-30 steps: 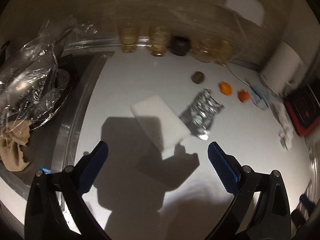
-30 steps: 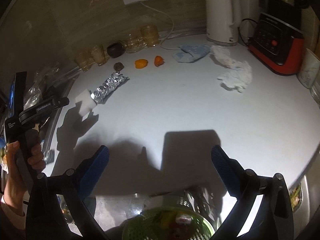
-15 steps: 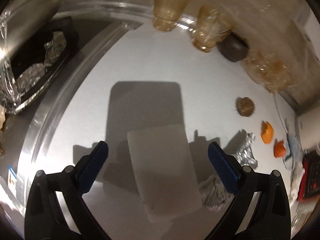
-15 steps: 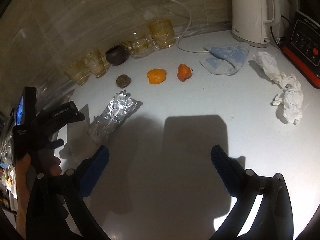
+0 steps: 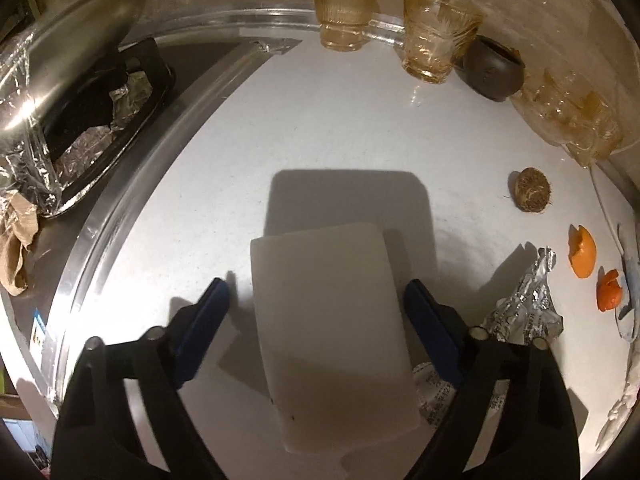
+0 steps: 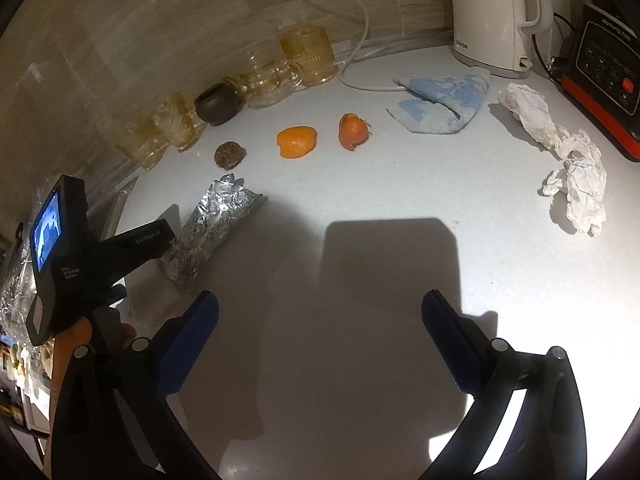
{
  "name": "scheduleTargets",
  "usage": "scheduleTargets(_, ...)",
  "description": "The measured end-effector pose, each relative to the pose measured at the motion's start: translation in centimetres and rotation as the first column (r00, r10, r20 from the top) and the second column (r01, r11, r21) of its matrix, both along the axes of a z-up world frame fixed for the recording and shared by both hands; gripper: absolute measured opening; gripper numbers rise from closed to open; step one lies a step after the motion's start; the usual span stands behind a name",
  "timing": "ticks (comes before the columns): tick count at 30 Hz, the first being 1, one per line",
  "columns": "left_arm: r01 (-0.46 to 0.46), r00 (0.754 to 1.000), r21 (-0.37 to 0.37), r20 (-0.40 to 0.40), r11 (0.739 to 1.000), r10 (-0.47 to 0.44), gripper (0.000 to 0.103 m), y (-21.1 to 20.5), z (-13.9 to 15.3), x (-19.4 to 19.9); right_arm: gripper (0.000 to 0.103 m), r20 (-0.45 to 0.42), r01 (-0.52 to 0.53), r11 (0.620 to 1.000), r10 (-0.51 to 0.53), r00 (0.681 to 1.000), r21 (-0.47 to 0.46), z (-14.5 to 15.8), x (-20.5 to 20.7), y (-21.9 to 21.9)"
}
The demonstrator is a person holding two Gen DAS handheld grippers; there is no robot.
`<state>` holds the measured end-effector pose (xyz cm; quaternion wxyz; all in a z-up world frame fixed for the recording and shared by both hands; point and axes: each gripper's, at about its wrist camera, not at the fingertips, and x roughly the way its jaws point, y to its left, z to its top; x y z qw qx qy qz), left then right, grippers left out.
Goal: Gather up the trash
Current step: 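Move the left gripper to the white foam block and close on it, then grasp the silver foil blister pack with the right gripper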
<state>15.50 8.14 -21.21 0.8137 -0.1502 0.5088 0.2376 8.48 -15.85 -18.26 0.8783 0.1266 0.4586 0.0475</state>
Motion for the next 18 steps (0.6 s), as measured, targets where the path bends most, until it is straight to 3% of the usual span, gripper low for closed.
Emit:
scheduleTargets(5, 0.021, 1.000, 0.001, 0.009, 1.000, -0.021, 0.063, -0.2, 0.7, -0.6, 0.101, 0.000, -0.015, 1.000, 0.015, 1.000, -0.002, 0.1, -0.5, 0.5)
scheduleTargets(13, 0.070, 0.997, -0.034, 0.032, 0.997, -0.069, 0.060, 1.1, 0.9, -1.6, 0.101, 0.012, -0.035, 0.999, 0.035, 0.999, -0.008, 0.8, -0.9, 1.9)
scheduleTargets(18, 0.137, 0.987, -0.037, 0.093, 0.990, -0.133, 0.060, 2.3, 2.4, -3.8, 0.101, 0.014, -0.033, 0.999, 0.033, 0.999, 0.029, 1.0, -0.5, 3.1)
